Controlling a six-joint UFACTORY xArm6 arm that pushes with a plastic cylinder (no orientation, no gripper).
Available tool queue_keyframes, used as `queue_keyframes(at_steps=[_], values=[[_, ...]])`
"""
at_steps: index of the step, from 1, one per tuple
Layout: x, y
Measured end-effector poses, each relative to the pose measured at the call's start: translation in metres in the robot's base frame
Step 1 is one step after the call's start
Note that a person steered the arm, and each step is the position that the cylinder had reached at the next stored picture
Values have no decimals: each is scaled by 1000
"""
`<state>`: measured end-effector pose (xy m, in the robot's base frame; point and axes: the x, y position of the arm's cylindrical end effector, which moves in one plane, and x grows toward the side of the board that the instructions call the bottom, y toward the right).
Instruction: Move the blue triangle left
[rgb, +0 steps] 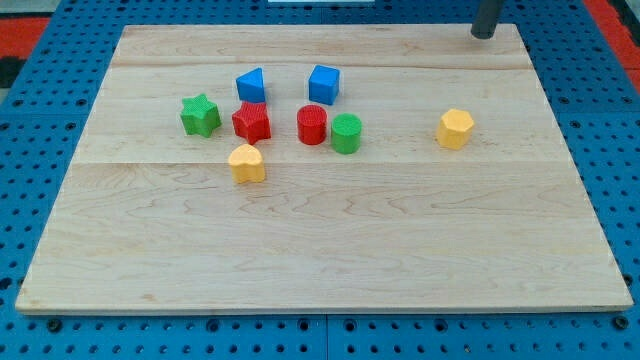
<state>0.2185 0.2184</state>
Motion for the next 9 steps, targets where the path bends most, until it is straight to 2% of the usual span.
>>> queue_keyframes(at_steps=[2, 4, 5, 6, 8, 9], values=[[26, -97], [60, -220], [73, -251], [87, -251], [98, -360], [109, -376]])
